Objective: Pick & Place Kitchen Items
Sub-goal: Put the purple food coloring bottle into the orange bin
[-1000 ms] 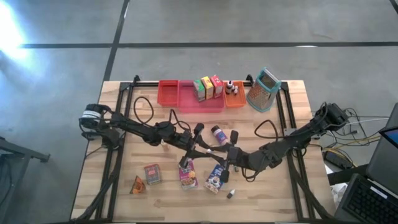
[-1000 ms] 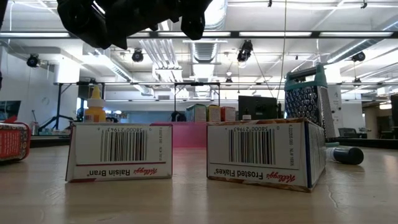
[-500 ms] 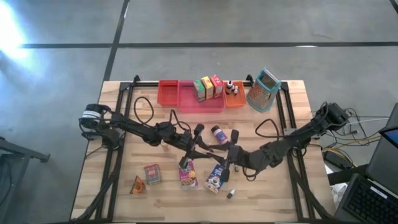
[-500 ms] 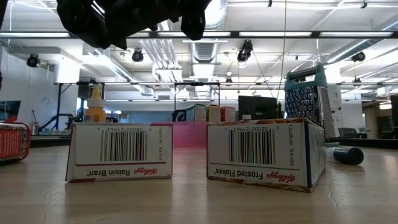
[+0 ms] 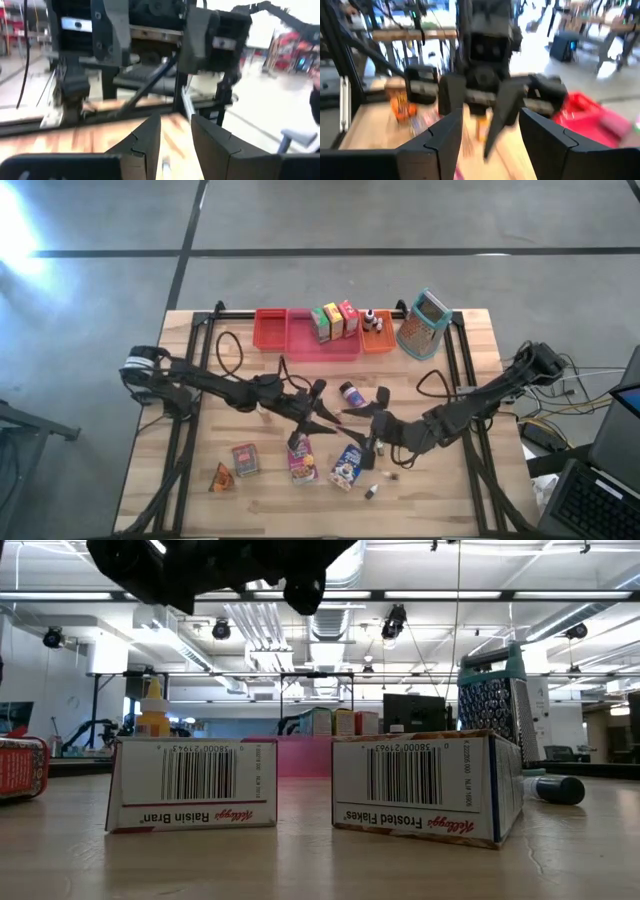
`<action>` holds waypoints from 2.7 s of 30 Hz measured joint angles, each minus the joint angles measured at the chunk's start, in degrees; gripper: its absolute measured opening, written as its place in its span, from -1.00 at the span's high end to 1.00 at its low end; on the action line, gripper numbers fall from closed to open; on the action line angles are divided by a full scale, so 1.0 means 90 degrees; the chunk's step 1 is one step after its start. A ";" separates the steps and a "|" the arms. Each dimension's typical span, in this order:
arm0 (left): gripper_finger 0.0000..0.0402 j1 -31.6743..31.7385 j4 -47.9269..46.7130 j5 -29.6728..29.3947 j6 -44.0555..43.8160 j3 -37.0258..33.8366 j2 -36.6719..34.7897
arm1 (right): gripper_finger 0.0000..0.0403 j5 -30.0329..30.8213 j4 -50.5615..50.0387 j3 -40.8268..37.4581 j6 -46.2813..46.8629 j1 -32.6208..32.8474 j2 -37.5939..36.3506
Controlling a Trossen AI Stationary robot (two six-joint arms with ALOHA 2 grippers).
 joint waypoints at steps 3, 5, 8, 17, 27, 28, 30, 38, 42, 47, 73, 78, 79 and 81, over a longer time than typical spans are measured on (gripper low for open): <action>0.43 0.0074 -0.0868 -0.0048 0.0171 0.0000 -0.0291 | 0.04 -0.0001 -0.1315 0.0000 0.0896 0.0078 -0.0347; 0.43 0.0088 -0.1364 -0.0239 0.0270 -0.0002 -0.0507 | 0.07 0.0003 -0.2262 0.0000 0.1667 0.0165 -0.0592; 0.43 0.0090 -0.2101 -0.0858 0.0415 -0.0002 -0.0823 | 0.13 -0.0059 -0.3804 0.0000 0.3115 0.0363 -0.0940; 0.43 0.0098 -0.2923 -0.2330 0.0554 -0.0246 -0.1191 | 0.30 -0.1774 -0.6799 0.0000 0.7079 0.1322 -0.1358; 0.43 0.0095 -0.2862 -0.2329 0.0474 -0.0253 -0.1194 | 0.31 -0.5720 -0.7955 0.0000 0.9349 0.1868 -0.0606; 0.43 0.0095 -0.2862 -0.2329 0.0472 -0.0254 -0.1194 | 0.29 -0.5939 -0.7972 0.0000 0.9443 0.1931 -0.0520; 0.43 0.0095 -0.2864 -0.2327 0.0469 -0.0275 -0.1194 | 0.26 -0.6191 -0.7900 0.0000 0.9603 0.2067 -0.0380; 0.43 0.0095 -0.2862 -0.2324 0.0451 -0.0311 -0.1194 | 0.15 -0.6201 -0.7065 0.0000 0.9874 0.2575 0.0107; 0.43 0.0095 -0.2862 -0.2311 0.0440 -0.0311 -0.1194 | 0.14 -0.6152 -0.7002 0.0000 0.9723 0.2599 0.0464; 0.43 0.0095 -0.2790 -0.2310 0.0435 -0.0311 -0.1194 | 0.21 -0.6160 -0.6866 0.0000 0.9258 0.2595 0.0873; 0.44 0.0094 -0.2702 -0.2315 0.0434 -0.0323 -0.1194 | 0.20 -0.5815 -0.6176 -0.0364 0.9043 0.2553 0.1171; 0.44 0.0095 -0.2702 -0.2315 0.0435 -0.0323 -0.1194 | 0.26 -0.5815 -0.6099 -0.0525 0.9062 0.2553 0.1171; 0.44 0.0094 -0.2702 -0.2316 0.0435 -0.0323 -0.1194 | 0.28 -0.5815 -0.6003 -0.0570 0.9073 0.2553 0.1171; 0.44 0.0094 -0.2702 -0.2317 0.0434 -0.0323 -0.1194 | 0.30 -0.5815 -0.5734 -0.0698 0.9094 0.2553 0.1171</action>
